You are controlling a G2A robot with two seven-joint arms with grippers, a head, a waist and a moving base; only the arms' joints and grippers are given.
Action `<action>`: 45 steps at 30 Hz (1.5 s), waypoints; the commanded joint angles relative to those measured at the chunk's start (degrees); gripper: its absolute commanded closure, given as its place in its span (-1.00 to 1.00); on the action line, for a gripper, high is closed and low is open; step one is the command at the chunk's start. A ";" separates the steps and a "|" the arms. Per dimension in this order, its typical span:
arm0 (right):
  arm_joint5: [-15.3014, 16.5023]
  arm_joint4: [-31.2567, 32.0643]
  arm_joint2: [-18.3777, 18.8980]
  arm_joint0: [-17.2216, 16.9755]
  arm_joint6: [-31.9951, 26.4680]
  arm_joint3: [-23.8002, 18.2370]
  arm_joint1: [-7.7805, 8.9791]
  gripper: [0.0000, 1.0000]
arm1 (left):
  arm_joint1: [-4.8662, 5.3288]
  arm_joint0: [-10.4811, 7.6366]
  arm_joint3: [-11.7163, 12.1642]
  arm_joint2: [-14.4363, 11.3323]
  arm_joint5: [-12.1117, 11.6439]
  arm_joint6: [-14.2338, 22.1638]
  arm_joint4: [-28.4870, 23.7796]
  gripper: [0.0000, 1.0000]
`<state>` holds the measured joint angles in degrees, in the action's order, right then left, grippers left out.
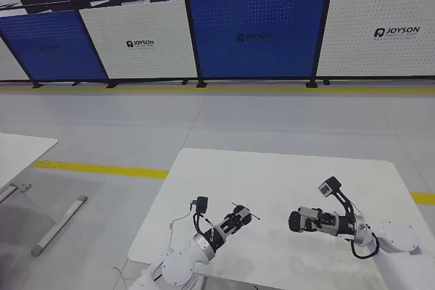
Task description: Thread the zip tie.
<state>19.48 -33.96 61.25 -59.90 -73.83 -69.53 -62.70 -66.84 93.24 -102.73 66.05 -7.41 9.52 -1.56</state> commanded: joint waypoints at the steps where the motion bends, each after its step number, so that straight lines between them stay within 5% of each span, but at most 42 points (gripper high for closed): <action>1: -0.38 0.72 -0.03 -0.22 0.89 -0.61 0.02 -1.00 | 0.00 0.00 0.00 0.00 0.00 0.00 0.00 1.00; 5: -3.50 8.74 1.78 -0.97 4.16 -4.86 1.03 -1.00 | 0.00 0.00 0.00 0.00 0.00 0.00 0.00 1.00; 12: -13.04 25.12 4.08 0.28 1.06 -12.31 3.15 -1.00 | 0.00 0.00 0.00 0.00 0.00 0.00 0.00 1.00; 27: -13.63 27.64 3.66 -0.04 2.16 -13.19 3.26 -1.00 | 0.00 0.00 0.00 0.00 0.00 0.00 0.00 1.00; 32: -19.52 36.25 7.44 -0.92 3.05 -17.44 4.82 -1.00 | 0.00 0.00 0.00 0.00 0.00 0.00 0.00 1.00; 40: -24.23 46.66 12.25 -1.94 -5.81 -23.78 7.43 -1.00 | 0.00 0.00 0.00 0.00 0.00 0.00 0.00 1.00; 42: -27.83 46.71 13.02 -1.59 -4.10 -23.92 7.57 -1.00 | 0.00 0.00 0.00 0.00 0.00 0.00 0.00 1.00; 45: -27.83 46.71 13.02 -1.59 -4.10 -23.92 7.57 -1.00 | 0.00 0.00 0.00 0.00 0.00 0.00 0.00 1.00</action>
<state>-9.49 12.81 74.31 -61.48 -77.88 -93.46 -55.12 -66.84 93.24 -102.73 66.05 -7.42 9.52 -1.56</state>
